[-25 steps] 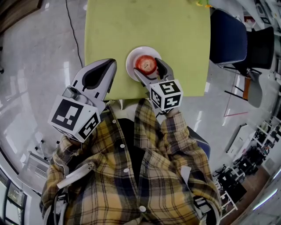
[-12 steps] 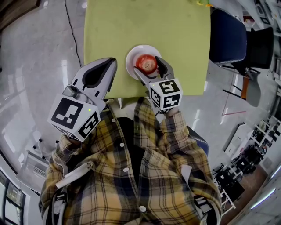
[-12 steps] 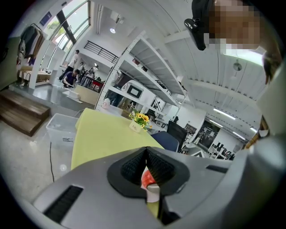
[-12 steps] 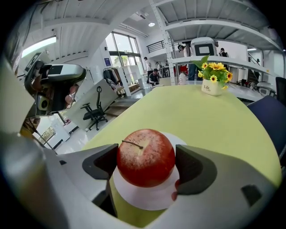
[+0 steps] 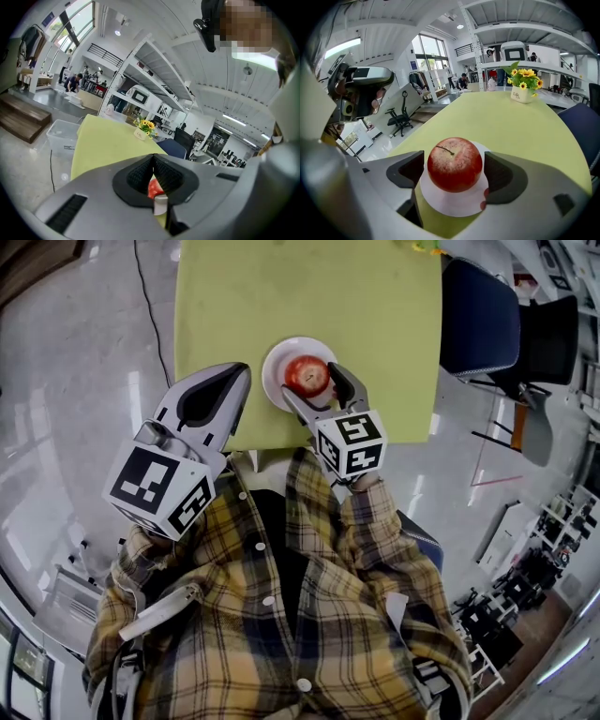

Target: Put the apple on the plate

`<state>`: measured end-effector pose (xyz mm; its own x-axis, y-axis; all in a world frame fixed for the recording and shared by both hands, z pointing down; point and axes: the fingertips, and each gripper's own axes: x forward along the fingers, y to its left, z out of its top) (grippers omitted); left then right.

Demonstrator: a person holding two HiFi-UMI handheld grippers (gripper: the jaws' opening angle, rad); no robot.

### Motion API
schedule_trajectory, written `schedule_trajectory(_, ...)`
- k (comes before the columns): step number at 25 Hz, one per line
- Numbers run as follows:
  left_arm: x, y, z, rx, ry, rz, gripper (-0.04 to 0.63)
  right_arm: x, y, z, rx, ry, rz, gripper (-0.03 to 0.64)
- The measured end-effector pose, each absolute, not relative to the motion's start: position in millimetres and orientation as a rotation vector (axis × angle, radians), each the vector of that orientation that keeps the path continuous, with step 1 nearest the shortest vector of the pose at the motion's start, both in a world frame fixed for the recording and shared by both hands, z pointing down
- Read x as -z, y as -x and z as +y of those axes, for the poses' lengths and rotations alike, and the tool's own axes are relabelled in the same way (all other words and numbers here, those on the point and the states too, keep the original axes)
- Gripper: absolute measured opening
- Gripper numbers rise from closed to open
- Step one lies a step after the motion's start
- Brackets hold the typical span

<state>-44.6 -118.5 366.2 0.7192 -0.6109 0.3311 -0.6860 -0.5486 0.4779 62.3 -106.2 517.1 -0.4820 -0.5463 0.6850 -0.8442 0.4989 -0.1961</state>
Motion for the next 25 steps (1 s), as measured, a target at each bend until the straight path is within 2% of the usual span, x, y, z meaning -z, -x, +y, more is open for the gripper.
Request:
schedule_trajectory(11, -353.9, 42.1, -124.1, -0.147, -2.368, -0.977, 0.008, -490.8, -63.4, -108.6, -0.681, -1.176, -2.223, 0.377)
schedule_trajectory(22, -322.5, 44.3, -122.1, -0.115, -2.440, -1.018, 0.008, -419.9, -55.3, -107.5, -0.624, -1.229, -2.378, 0.376)
schedule_trajectory(25, -308.5, 44.5, -120.6, -0.100, -2.460, -1.027, 0.008, -390.0, -52.0, -108.9, -0.584, -1.259, -2.457, 0.349)
